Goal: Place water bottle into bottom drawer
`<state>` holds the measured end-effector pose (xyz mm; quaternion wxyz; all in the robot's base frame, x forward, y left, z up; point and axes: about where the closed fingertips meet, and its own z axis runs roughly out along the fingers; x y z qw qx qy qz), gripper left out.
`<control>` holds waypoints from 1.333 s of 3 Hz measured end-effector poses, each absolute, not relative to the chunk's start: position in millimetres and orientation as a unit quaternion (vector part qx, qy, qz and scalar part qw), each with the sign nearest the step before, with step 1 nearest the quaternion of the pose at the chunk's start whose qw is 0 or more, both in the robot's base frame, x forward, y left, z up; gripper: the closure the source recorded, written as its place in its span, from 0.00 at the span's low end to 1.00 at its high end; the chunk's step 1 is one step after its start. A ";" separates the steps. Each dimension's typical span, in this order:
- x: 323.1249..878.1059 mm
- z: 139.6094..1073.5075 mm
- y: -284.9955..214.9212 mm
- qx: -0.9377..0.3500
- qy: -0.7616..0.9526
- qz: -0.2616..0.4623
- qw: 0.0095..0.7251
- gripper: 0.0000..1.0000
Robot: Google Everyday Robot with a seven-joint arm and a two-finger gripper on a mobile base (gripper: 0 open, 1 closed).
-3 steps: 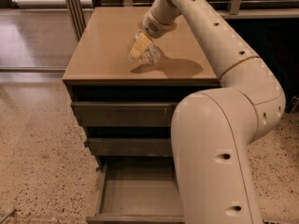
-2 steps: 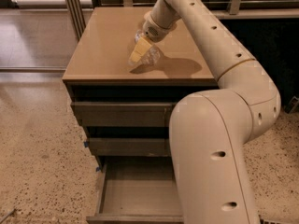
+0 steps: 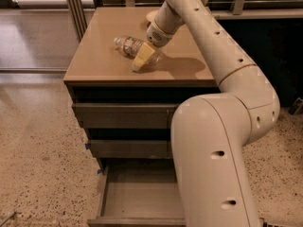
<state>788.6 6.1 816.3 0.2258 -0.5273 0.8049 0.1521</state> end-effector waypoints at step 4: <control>788.7 816.5 6.2 -0.527 0.805 0.152 0.226 1.00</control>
Offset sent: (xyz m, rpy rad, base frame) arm 0.0000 0.0000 0.0000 0.0000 0.0000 0.0000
